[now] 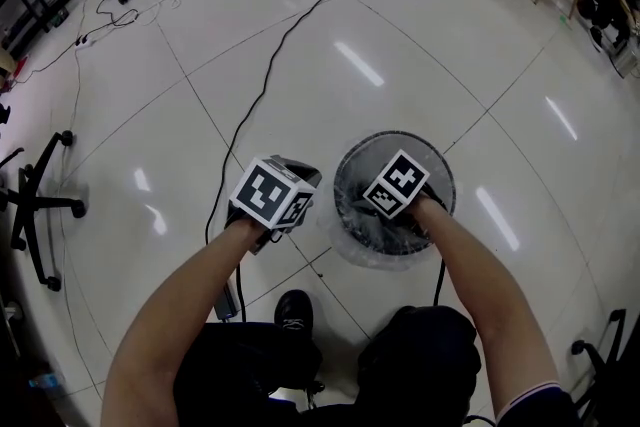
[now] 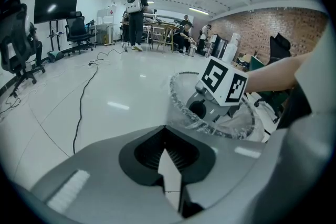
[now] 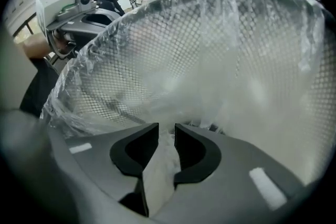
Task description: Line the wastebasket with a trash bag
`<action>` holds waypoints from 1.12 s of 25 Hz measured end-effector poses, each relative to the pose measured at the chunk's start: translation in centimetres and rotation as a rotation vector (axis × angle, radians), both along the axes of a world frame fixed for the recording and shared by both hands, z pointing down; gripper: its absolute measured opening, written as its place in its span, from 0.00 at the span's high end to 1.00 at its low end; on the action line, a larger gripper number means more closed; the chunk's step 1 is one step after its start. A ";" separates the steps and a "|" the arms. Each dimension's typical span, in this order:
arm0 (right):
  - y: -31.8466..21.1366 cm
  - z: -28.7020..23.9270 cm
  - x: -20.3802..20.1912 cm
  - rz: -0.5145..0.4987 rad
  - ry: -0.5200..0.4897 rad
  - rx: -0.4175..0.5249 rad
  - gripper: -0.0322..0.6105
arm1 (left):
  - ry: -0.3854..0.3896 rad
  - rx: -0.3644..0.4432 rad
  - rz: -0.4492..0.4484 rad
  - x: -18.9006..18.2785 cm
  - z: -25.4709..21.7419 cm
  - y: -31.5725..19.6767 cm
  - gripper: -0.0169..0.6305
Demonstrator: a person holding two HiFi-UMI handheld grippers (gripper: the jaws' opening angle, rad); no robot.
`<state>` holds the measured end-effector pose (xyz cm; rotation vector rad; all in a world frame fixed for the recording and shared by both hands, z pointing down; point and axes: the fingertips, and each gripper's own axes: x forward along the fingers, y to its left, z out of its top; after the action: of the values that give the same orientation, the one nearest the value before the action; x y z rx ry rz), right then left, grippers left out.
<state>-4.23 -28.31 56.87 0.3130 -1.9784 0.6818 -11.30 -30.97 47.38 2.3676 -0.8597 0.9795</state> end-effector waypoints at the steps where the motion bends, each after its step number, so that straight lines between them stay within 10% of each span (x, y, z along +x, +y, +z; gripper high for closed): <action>1: 0.0 -0.2 0.0 -0.001 0.001 0.002 0.80 | 0.001 0.002 0.001 0.0 -0.1 0.0 0.95; 16: -1.4 -6.7 -0.3 0.048 -0.069 0.124 0.80 | 0.006 0.052 -0.021 -0.7 -2.4 -0.2 0.95; 28: -2.6 -15.3 4.0 0.233 -0.176 0.405 0.95 | 0.054 0.163 -0.017 1.9 -7.2 1.0 0.95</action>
<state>-0.22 -30.93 41.56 0.7594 -2.2673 0.4575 -9.40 -29.99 40.19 2.5058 -0.9707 0.8643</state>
